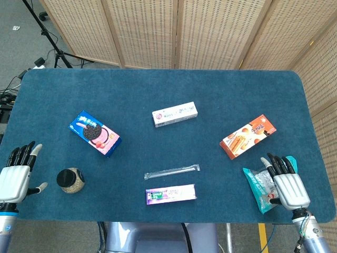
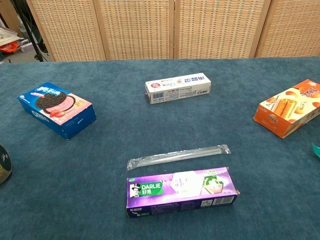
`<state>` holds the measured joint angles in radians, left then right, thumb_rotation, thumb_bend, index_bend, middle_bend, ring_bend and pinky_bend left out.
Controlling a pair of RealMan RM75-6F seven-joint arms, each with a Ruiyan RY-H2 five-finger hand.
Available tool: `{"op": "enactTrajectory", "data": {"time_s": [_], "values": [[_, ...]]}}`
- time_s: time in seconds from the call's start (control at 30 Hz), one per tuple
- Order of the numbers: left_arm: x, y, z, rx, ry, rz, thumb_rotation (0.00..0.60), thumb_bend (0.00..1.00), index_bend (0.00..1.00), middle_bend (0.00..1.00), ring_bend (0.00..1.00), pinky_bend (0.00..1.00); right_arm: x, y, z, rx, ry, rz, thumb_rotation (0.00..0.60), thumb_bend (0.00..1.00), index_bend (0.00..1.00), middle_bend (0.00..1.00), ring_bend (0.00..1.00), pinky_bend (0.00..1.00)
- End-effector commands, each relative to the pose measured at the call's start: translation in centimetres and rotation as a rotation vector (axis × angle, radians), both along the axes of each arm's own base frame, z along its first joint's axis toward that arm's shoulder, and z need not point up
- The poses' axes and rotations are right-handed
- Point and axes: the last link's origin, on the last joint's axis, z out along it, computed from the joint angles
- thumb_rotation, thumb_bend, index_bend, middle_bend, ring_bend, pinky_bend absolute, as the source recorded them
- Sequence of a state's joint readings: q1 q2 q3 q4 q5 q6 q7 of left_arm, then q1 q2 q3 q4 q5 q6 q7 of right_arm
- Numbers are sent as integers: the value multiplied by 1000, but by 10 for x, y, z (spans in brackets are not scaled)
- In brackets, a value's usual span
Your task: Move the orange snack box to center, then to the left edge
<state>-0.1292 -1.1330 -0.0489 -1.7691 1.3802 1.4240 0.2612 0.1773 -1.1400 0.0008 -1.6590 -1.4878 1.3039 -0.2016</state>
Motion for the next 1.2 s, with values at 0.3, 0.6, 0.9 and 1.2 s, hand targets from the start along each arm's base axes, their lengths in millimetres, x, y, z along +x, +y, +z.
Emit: {"op": "enactTrajectory", "data": {"time_s": [0.3,0.6,0.9,1.2], "values": [[1,0,3,-3,-15,5,600,101,0,0,0,0,-1,1,-5,16,15,-3,600,0,12,0,0,30],[1,1,1,-6,-18,7,600,102,0,0,0,0,-4,-1,-5,15,14,-11,600,0,12,0,0,30],[-1,3,0,-6,-17,15,600,102,0,0,0,0,0,-13,-8,6,-5,14,600,0,12,0,0,30],[-5,6,-1,-3,-12,33,600,101,0,0,0,0,19,-58,-8,8,11,100,600,0,12,0,0,30]]}}
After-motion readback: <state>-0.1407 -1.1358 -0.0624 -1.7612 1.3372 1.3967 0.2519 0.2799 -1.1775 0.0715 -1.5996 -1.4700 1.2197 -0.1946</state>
